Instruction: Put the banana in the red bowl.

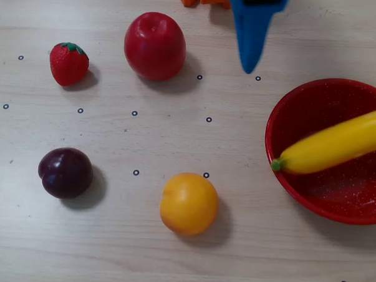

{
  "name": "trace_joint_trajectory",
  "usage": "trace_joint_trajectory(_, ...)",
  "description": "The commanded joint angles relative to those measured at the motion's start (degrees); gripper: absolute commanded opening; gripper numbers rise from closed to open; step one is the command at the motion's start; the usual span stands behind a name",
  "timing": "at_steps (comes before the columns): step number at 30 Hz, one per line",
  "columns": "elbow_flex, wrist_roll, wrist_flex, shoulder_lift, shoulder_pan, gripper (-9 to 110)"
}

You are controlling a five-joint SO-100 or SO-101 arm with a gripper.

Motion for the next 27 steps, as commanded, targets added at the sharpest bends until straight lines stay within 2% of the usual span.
trace_joint_trajectory(1, 4.8, -0.7, -4.6, 6.8, -2.0, 0)
trace_joint_trajectory(12, 36.9, 1.8, -16.5, 32.7, -6.8, 0)
trace_joint_trajectory(20, 51.9, 2.9, -14.2, 52.6, -7.8, 0)
trace_joint_trajectory(27, 58.7, 1.7, -15.1, 58.9, -9.0, 0)
